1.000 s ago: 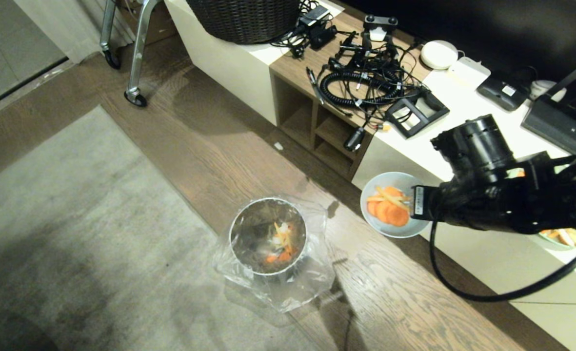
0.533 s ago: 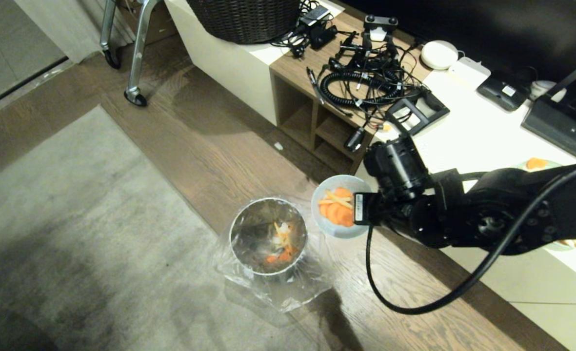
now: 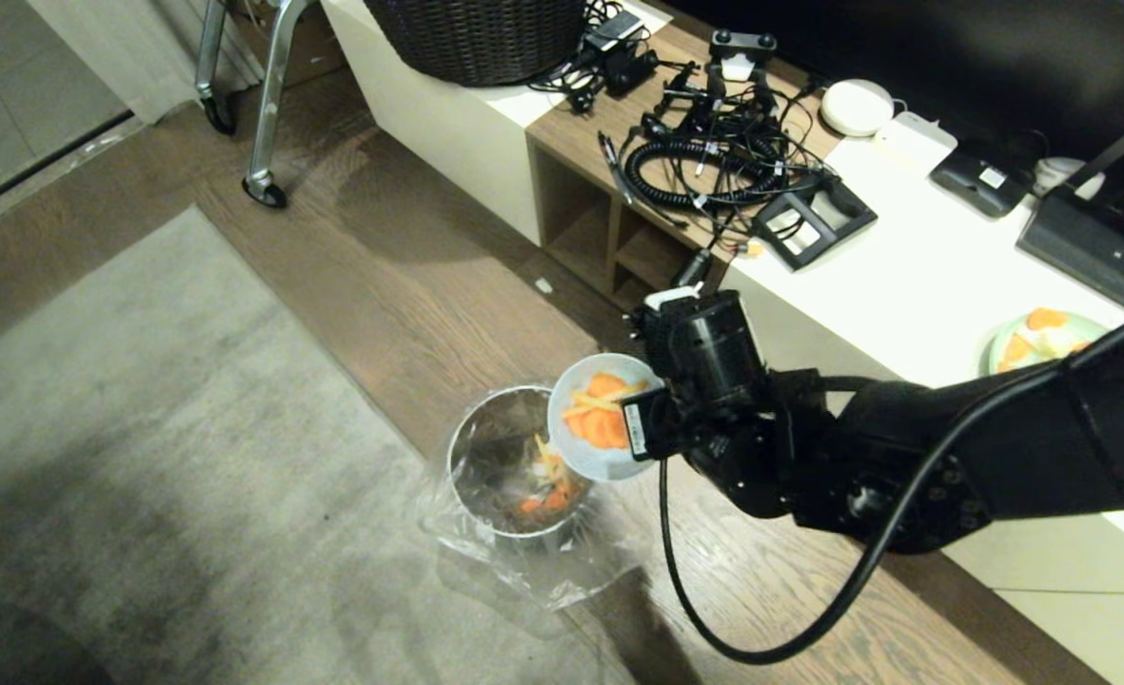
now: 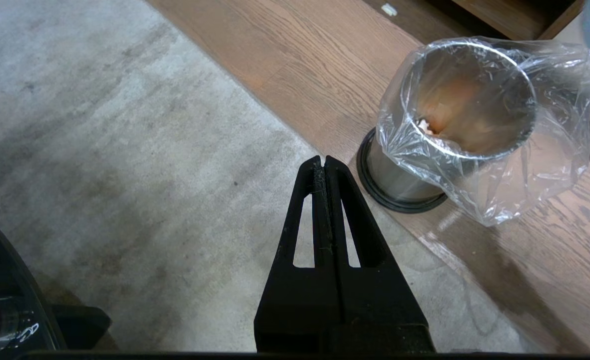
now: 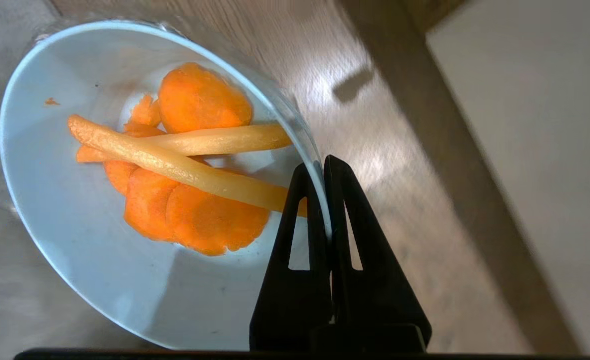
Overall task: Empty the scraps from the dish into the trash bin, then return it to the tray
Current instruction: Move the bowl over the trash can, then pour the leftover food from the bowl into the trash can
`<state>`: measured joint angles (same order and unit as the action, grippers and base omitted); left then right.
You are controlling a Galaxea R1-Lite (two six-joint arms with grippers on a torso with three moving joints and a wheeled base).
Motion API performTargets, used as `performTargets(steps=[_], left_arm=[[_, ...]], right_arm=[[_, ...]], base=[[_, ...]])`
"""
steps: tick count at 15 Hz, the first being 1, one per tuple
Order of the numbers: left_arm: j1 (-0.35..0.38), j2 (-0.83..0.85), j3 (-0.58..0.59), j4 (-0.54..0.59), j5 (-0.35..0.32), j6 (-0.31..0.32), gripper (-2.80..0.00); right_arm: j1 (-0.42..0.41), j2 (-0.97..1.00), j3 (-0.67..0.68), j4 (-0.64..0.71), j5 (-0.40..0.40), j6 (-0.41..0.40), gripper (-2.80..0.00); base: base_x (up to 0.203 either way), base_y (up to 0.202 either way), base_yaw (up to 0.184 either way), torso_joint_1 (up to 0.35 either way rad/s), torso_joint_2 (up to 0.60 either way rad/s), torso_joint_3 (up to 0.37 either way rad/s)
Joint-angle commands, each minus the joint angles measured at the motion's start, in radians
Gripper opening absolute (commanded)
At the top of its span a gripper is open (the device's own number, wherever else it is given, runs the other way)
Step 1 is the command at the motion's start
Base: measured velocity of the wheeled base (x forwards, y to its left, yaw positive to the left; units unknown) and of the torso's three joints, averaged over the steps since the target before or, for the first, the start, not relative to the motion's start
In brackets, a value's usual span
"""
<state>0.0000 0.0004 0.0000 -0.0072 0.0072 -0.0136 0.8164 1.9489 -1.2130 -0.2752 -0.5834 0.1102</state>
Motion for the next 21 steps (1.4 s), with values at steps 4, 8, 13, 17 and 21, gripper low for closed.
performTargets(steps=[4, 8, 13, 17, 21], left_arm=[[0.0, 0.0, 0.0, 0.0, 0.0, 0.0, -2.8], [0.0, 0.0, 0.0, 0.0, 0.0, 0.0, -2.8], [0.0, 0.0, 0.0, 0.0, 0.0, 0.0, -2.8], [0.0, 0.0, 0.0, 0.0, 0.0, 0.0, -2.8], [0.0, 0.0, 0.0, 0.0, 0.0, 0.0, -2.8]], right_arm=[[0.014, 0.086, 0.075, -0.396, 0.002, -0.398, -2.8], [0.037, 0.17, 0.065, -0.651, 0.005, -0.569, -2.8], [0.064, 0.219, 0.069, -0.865, 0.008, -0.68, -2.8], [0.072, 0.248, 0.093, -1.024, 0.016, -0.749, -2.8], [0.085, 0.265, 0.129, -1.168, 0.035, -0.813, -2.8]], base=[[0.0, 0.0, 0.0, 0.0, 0.0, 0.0], [0.0, 0.0, 0.0, 0.0, 0.0, 0.0], [0.0, 0.0, 0.0, 0.0, 0.0, 0.0], [0.0, 0.0, 0.0, 0.0, 0.0, 0.0], [0.0, 0.0, 0.0, 0.0, 0.0, 0.0]])
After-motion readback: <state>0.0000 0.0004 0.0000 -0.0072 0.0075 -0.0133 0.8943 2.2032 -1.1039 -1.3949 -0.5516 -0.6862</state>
